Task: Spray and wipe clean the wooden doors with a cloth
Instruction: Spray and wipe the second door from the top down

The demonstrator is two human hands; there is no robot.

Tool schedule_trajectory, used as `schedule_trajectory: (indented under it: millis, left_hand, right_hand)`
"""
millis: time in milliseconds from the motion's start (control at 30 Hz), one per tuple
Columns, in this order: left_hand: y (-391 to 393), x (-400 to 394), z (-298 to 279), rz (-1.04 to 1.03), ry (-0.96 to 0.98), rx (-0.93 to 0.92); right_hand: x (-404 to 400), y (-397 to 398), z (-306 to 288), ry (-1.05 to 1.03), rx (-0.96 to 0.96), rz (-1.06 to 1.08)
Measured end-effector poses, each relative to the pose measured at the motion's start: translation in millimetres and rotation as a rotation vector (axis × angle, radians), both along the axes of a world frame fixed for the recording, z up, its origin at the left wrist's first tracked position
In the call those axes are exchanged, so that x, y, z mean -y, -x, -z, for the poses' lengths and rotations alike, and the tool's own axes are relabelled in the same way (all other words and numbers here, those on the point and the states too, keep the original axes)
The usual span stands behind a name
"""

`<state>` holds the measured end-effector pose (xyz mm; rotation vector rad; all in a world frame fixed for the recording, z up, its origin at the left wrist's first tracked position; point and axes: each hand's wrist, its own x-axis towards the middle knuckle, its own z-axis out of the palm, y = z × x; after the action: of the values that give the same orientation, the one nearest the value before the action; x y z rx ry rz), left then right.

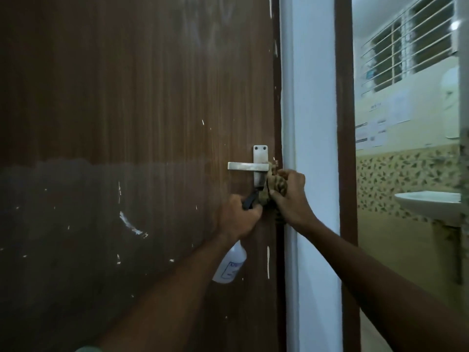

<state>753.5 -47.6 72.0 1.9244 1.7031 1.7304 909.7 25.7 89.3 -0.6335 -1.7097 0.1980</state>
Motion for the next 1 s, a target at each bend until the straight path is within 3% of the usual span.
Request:
schedule_trajectory:
  millis: [100,167,333,500,567,667,700,867,1000]
  left_hand:
    - [-5,2,-13,-0.021,0.049,0.039]
    - [-7,-4,-25,-0.023,0.068,0.058]
    - [2,-18,-21,-0.062,-0.004,0.046]
    - [38,-19,-35,-0.059,-0.056,-0.053]
    - [49,-17,-40,-0.069,-0.092,-0.049]
    - [63,-11,-39,-0.027,-0.103,-0.071]
    - [66,-11,-37,-0.023,-0.104,-0.074]
    - [79,-6,-33,0.033,-0.142,-0.037]
    - [89,-3,-34,0.081,-0.153,-0.023]
  right_hand:
    - [11,-9,-10,-0.098,-0.249,0.167]
    - [9,-9,-21,-0.161,-0.316,0.259]
    - [-11,14,5,-0.321,-0.286,0.395]
    - [-27,52,29,-0.364,-0.261,0.399]
    - [-33,54,43,-0.457,-0.166,0.438]
    - [-38,64,74,-0.755,0.238,0.495]
    - [-40,67,74,-0.781,0.283,0.492]
    - [-28,99,30,-0.645,0.120,0.552]
    - [-22,115,57,-0.579,0.094,0.446]
